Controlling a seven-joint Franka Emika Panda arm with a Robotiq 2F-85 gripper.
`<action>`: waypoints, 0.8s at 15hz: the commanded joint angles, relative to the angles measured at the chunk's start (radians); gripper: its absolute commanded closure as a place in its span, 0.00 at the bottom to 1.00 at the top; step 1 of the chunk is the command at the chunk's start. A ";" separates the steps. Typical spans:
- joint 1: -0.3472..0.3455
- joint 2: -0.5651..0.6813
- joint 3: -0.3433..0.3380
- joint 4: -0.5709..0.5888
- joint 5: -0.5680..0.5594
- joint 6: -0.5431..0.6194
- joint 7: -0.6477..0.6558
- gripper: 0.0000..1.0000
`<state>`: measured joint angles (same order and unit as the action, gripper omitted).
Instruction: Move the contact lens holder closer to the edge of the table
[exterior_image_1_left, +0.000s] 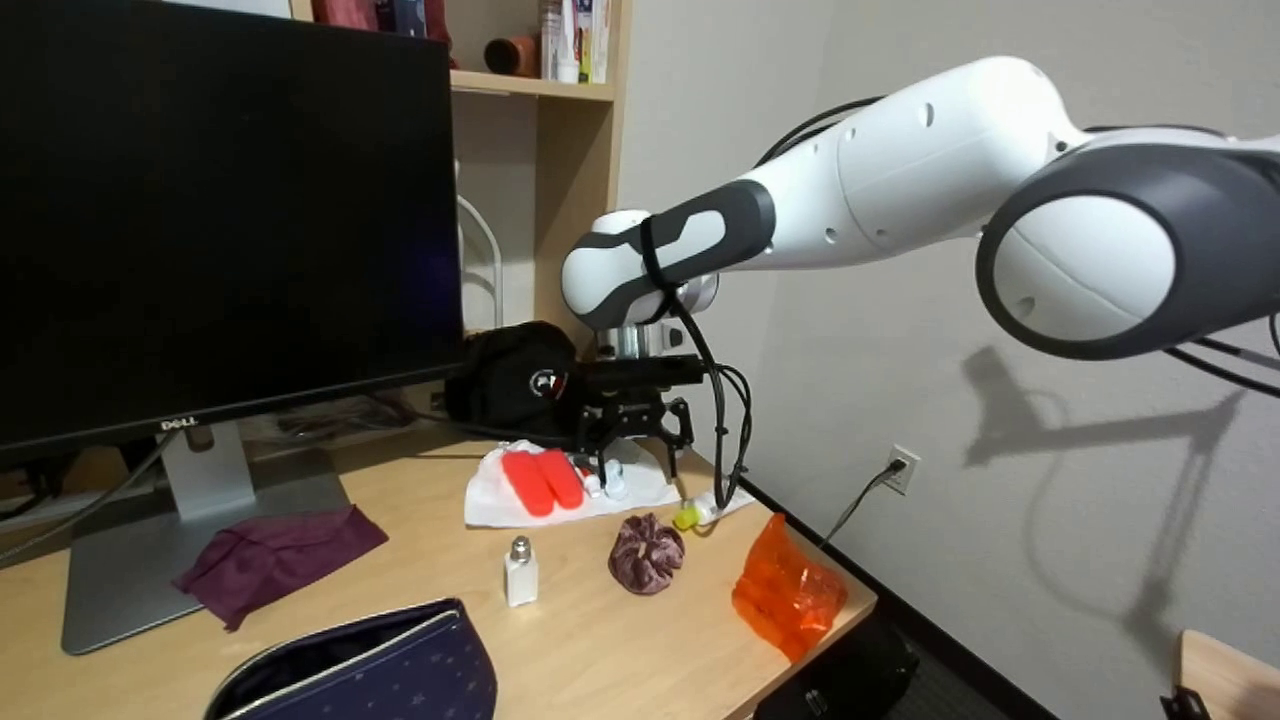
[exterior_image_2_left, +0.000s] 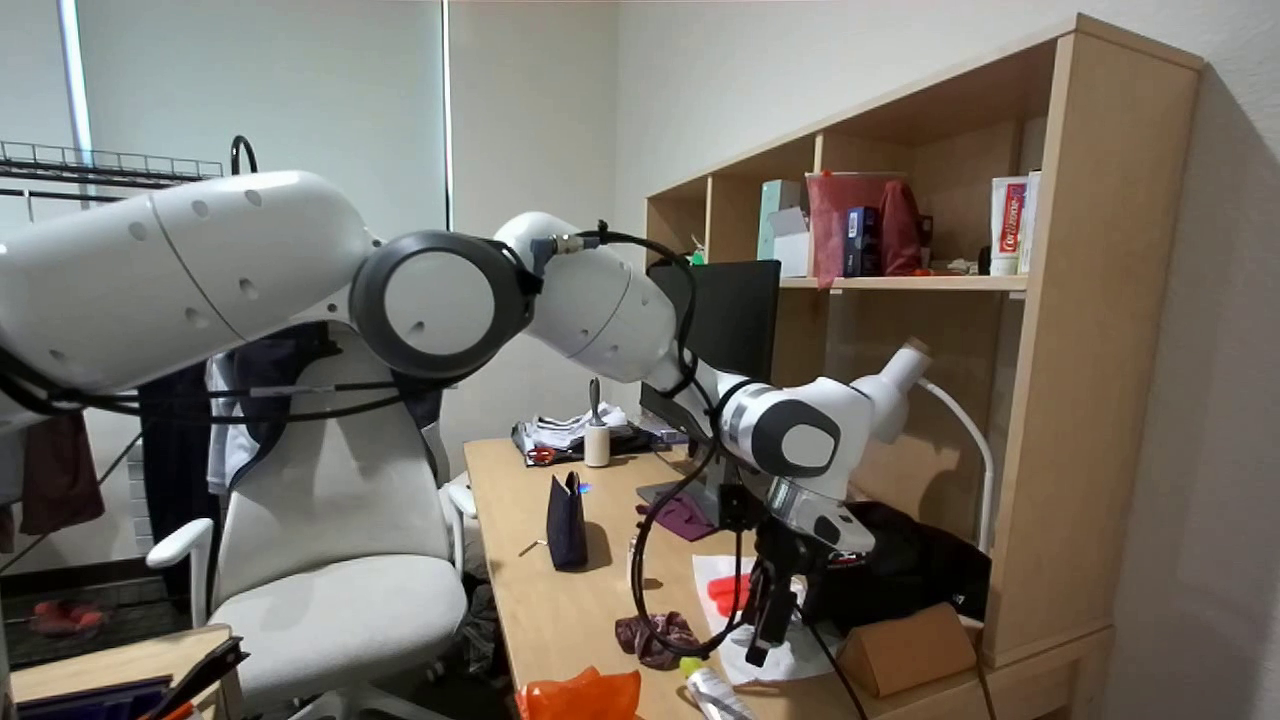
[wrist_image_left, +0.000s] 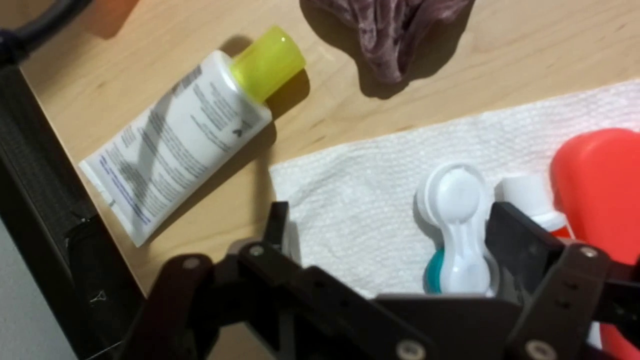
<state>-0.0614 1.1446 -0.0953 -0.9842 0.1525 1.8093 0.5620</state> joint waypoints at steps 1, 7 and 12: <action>-0.010 0.061 0.007 0.092 0.010 -0.031 0.004 0.00; -0.015 0.061 0.010 0.089 0.012 -0.013 -0.001 0.00; -0.007 0.042 0.009 0.070 0.007 0.007 -0.008 0.25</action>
<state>-0.0640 1.1839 -0.0938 -0.9334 0.1525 1.8130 0.5619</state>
